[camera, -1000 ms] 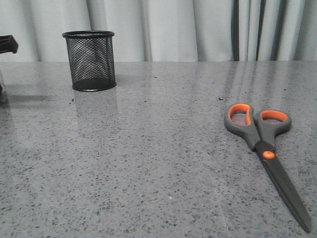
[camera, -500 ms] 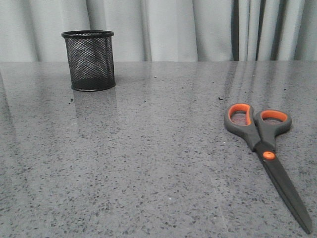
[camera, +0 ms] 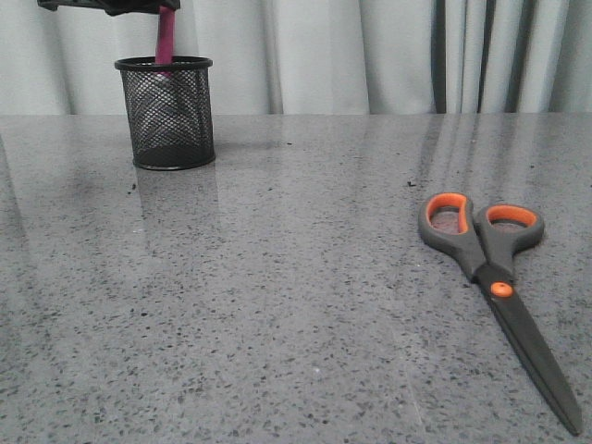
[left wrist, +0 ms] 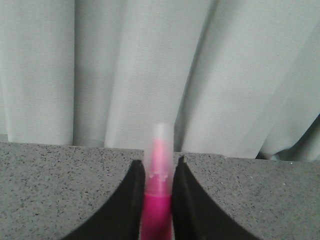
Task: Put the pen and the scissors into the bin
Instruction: 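Lift the pink highlighter with the left gripper over the black mesh cup, then lower the highlighter into the mesh cup and open the left gripper, then lower the right gripper onto the scissors handles and close on them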
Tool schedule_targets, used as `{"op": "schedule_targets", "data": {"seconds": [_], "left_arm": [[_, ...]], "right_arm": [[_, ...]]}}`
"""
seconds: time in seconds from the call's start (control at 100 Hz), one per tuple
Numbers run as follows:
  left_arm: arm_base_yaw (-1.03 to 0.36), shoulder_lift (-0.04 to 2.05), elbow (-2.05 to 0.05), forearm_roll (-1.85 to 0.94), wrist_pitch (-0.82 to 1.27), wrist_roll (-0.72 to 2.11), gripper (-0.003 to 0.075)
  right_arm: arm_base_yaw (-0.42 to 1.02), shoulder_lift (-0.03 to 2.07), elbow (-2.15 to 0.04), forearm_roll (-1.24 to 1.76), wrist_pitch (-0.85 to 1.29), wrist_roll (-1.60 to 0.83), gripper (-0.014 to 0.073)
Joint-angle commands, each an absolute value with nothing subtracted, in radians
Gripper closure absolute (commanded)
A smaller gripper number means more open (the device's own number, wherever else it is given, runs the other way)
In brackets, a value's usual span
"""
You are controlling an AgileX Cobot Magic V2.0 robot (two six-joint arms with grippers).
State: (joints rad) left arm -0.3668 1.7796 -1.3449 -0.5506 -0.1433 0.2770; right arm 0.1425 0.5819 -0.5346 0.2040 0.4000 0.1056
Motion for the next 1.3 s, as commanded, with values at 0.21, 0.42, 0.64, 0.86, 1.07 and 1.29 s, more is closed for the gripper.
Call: {"op": "schedule_targets", "data": {"seconds": [0.21, 0.42, 0.64, 0.86, 1.07, 1.29], "left_arm": [[-0.376, 1.730, -1.377, -0.543, -0.134, 0.278, 0.0479], [-0.370, 1.694, -1.377, -0.538, -0.058, 0.278, 0.0202], [-0.370, 1.460, -1.377, -0.432, 0.114, 0.278, 0.0227], [-0.370, 1.135, -1.377, -0.430, 0.270, 0.278, 0.0526], [-0.370, 0.878, -1.322, -0.381, 0.286, 0.278, 0.0738], [-0.370, 0.634, -1.179, -0.333, 0.286, 0.278, 0.0739]], "right_arm": [[0.144, 0.589, -0.570, 0.206, 0.340, 0.100, 0.0141], [0.144, 0.589, -0.570, 0.216, 0.353, 0.100, 0.0141], [0.165, 0.590, -0.708, 0.276, 0.416, 0.086, 0.0156], [0.297, 0.748, -1.009, 0.278, 0.541, -0.017, 0.0204], [0.474, 1.017, -1.184, 0.229, 0.728, -0.041, 0.0204], [0.565, 1.222, -1.206, 0.032, 1.007, 0.223, 0.0204]]}}
